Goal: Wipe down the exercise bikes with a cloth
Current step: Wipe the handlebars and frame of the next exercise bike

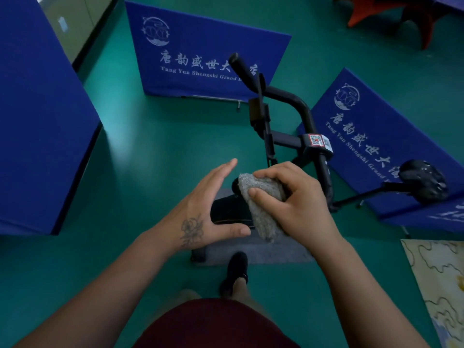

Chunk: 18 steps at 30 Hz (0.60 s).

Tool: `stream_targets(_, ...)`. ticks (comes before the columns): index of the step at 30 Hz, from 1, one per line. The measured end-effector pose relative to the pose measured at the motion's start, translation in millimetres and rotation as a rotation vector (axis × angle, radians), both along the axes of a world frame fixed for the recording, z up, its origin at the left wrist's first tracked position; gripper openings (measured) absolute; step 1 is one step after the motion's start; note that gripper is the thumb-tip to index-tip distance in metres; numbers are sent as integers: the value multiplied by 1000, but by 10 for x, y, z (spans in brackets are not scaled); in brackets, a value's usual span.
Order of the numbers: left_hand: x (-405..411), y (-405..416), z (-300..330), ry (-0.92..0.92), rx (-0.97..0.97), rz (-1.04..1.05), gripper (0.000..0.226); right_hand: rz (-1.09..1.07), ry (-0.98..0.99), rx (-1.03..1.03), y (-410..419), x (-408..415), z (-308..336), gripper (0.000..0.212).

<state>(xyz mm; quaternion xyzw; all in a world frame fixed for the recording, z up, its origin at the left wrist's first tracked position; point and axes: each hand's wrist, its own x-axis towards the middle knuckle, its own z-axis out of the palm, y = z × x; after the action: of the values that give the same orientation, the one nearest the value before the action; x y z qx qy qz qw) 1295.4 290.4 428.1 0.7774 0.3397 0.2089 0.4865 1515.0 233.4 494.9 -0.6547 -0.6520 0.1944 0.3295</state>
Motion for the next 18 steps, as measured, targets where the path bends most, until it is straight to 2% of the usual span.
stream_targets(4,84,60,76,14,89,-30,121,-27,-15,-28,-167,170,-79,24)
stream_targets(9,213,106,134,88,169,-84,123,-123,92,73,-171,236,-82,20)
stream_targets(14,263,98,128,135,175,-96,130,-24,96,90,-54,27,-134,21)
stream_targets(18,263,115,167,175,193,-120,134,-33,76,80,-87,76,-217,22)
